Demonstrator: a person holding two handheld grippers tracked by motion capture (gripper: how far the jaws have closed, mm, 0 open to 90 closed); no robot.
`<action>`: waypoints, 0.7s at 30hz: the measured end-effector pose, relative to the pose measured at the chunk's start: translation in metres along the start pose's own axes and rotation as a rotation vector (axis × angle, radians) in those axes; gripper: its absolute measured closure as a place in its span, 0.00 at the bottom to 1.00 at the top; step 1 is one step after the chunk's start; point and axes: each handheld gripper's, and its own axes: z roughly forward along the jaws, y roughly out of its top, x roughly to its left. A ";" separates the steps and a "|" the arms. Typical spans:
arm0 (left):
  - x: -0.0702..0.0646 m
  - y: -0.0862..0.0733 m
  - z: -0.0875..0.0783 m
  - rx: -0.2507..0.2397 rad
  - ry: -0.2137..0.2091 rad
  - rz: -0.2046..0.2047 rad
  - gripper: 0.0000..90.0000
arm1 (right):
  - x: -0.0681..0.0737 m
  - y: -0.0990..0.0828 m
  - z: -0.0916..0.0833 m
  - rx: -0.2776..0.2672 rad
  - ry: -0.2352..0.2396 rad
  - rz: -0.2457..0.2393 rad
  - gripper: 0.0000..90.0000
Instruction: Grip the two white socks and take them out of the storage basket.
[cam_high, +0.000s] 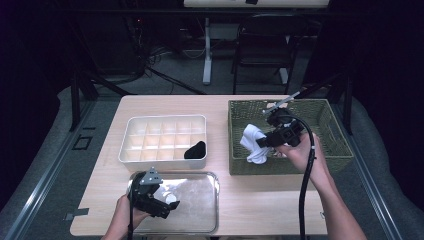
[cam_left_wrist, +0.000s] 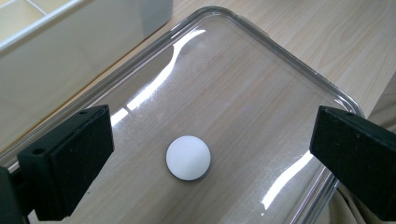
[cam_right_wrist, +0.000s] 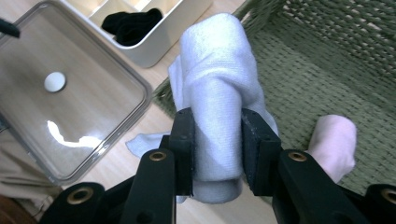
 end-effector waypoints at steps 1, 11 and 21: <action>0.000 0.000 0.000 0.001 -0.001 0.004 0.00 | 0.002 -0.002 -0.001 0.007 -0.002 -0.005 0.76; 0.001 0.000 0.001 -0.002 0.004 -0.002 0.00 | 0.027 -0.034 0.000 -0.010 0.045 -0.037 0.76; 0.000 0.001 0.000 -0.018 0.014 0.003 0.00 | 0.041 -0.064 0.031 0.030 0.090 -0.028 0.76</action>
